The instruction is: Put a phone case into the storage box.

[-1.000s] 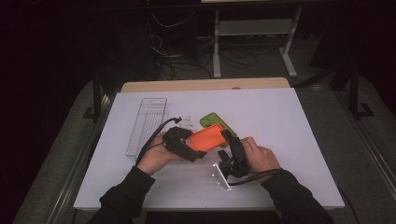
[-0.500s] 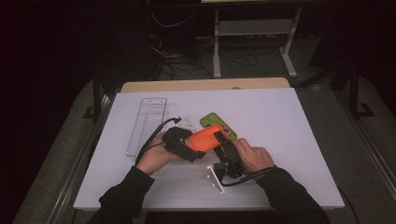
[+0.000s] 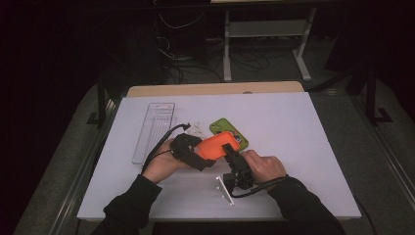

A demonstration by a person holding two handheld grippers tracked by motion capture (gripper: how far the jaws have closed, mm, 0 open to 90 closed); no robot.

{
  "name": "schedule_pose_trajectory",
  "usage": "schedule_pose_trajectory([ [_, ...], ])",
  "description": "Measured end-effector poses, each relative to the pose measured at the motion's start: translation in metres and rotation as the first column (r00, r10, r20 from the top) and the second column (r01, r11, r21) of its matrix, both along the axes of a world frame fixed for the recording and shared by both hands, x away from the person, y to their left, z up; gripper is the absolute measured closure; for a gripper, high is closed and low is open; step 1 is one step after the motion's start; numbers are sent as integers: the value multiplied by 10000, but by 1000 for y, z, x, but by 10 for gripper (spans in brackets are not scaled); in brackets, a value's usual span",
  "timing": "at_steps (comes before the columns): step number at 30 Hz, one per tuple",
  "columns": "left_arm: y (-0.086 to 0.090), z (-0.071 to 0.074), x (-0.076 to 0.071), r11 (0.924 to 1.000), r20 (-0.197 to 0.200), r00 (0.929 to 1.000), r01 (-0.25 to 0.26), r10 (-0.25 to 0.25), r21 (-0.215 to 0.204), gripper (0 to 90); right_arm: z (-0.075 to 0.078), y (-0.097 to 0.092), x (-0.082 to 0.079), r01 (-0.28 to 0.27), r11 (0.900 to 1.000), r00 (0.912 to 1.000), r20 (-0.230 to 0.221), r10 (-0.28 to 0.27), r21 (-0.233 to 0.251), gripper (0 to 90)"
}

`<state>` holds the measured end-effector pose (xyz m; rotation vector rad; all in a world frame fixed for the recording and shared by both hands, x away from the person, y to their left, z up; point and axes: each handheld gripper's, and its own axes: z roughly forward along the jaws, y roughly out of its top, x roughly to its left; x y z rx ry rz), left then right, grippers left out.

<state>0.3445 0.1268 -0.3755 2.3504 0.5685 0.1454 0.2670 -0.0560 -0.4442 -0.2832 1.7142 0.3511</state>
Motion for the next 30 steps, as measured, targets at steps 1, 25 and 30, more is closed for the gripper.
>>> schedule_pose_trajectory([
  [1, 0, 0, 0, 10000, 5, 10000, 1, -1, -2, 158, 0, 0, 0, 4, 10000, 10000, 29, -4, -1, 646],
  [25, -3, -1, -2, 9998, 15, 10000, 29, -30, 198, 155, 2, 0, -2, -69, 9999, 9997, 231, 72, -123, 780],
  [30, -3, 0, -4, 10000, 127, 9999, -60, 60, 37, 135, 3, 0, -3, -110, 9999, 9998, 144, 110, -29, 782],
])
